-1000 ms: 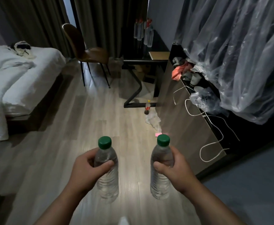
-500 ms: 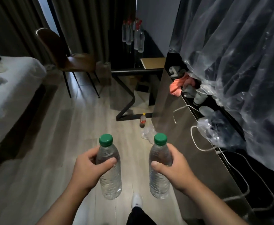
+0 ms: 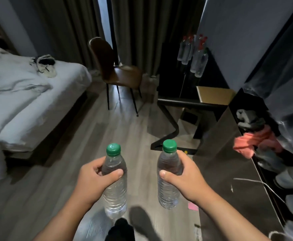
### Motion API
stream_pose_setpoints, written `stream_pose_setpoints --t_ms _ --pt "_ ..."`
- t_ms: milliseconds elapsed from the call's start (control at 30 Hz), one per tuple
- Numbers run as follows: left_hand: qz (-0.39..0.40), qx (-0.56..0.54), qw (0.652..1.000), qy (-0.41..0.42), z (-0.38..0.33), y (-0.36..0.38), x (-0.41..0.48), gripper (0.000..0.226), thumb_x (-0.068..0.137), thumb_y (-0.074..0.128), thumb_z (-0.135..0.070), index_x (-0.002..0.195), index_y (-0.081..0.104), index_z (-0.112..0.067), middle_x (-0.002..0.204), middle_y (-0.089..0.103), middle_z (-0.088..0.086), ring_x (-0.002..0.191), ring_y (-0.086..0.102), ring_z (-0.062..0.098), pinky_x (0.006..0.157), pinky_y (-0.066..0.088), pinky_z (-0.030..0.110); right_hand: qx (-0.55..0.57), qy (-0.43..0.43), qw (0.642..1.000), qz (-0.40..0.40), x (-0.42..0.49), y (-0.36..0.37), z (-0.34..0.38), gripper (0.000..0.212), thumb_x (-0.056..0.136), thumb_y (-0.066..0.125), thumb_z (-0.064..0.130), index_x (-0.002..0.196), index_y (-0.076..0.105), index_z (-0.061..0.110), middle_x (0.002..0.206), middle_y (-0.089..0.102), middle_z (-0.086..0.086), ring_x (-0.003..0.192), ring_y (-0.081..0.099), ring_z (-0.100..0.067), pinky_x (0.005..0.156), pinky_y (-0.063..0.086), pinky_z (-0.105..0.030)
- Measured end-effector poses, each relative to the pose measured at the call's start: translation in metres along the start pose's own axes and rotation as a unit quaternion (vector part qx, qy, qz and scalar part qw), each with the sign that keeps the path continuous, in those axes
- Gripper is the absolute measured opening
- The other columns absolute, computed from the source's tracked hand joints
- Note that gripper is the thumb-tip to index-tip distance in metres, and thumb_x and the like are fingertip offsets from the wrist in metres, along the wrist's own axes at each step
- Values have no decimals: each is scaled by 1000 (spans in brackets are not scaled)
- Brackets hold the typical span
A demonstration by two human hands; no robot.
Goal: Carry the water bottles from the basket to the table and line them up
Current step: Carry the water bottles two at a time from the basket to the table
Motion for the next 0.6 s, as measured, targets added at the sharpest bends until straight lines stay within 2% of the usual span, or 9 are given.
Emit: stream_pose_setpoints --t_ms 167,267,400,533,600 --pt "-15 8 1000 13 3 -22 98 38 47 77 -41 79 75 -22 69 71 3 65 61 8 61 49 18 -6 -2 1000 8 103 21 12 37 67 77 22 100 61 21 87 70 11 80 66 -1 71 47 -11" --pt "0 -2 1000 4 6 -32 163 39 49 79 -39 80 74 -16 76 71 16 68 62 14 67 48 30 -19 1 1000 10 165 28 19 36 73 80 12 101 61 23 89 70 13 82 67 -2 72 47 -12" --pt "43 -30 998 -32 3 -35 243 42 48 79 -36 79 72 -9 73 67 14 70 60 21 70 46 38 -22 9 1000 -10 232 28 33 36 76 78 8 104 60 24 91 70 13 85 68 -5 72 48 -12" --pt "81 -3 997 -22 -8 -26 309 40 48 80 -36 81 75 -14 78 72 17 69 65 16 69 50 35 -7 29 998 -59 281 13 34 31 77 76 5 99 61 21 90 71 8 82 68 -6 71 50 -14" --pt "85 8 996 -18 -14 -18 338 40 47 79 -38 83 77 -19 78 75 10 70 68 13 66 54 27 -6 36 997 -75 301 3 32 31 77 76 6 99 62 23 92 71 7 83 68 -7 72 51 -16"
Point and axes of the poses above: each hand's wrist, its own x-axis towards the middle knuckle, its own y-axis out of the palm, z = x × y, the point moved 4 cm from there along x, towards the middle knuckle
